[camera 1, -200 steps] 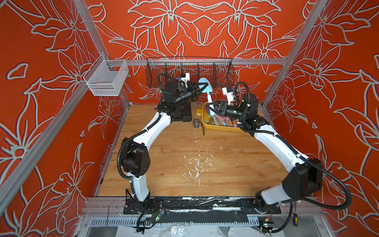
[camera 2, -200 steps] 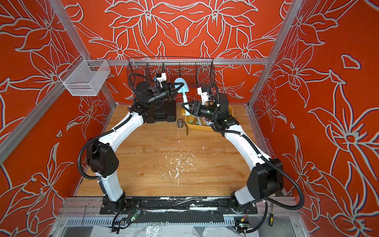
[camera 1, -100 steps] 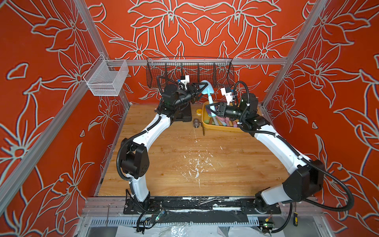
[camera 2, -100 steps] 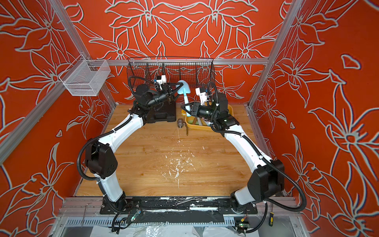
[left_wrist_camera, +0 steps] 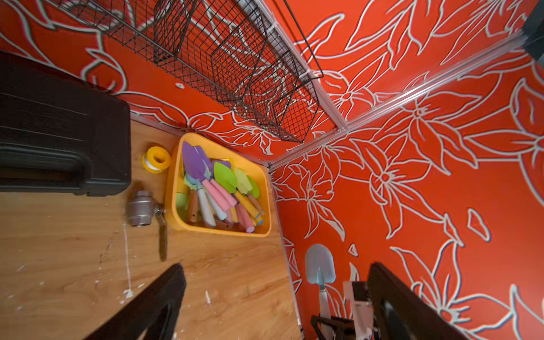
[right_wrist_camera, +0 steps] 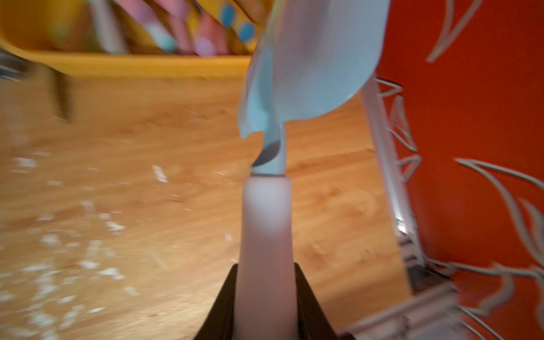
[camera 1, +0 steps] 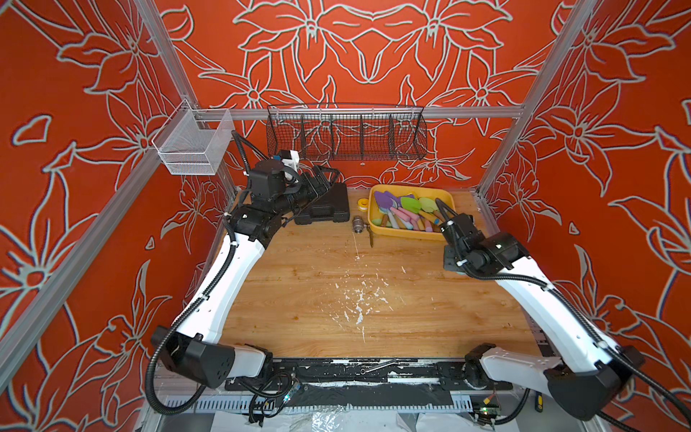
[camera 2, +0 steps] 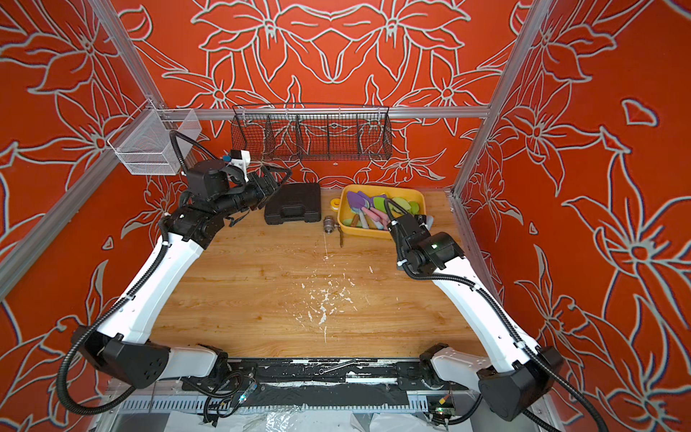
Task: Take the shovel out of the storage box
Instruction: Place the shovel at the center of the board.
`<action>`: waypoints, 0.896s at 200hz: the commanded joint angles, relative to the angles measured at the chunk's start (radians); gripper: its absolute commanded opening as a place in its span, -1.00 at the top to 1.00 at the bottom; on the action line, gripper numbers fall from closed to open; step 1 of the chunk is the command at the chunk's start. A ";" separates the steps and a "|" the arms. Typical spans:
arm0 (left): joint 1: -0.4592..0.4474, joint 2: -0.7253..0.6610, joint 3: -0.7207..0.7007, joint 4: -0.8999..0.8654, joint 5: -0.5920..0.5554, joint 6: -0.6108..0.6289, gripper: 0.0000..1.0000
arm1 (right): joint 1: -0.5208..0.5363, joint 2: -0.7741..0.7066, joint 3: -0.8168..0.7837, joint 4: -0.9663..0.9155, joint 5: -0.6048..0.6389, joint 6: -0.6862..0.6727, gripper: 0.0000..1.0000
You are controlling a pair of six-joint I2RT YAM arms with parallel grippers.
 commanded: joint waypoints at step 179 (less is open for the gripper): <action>-0.019 0.012 -0.078 -0.105 -0.023 0.106 -0.93 | -0.409 0.298 -0.576 0.907 0.299 -0.896 1.00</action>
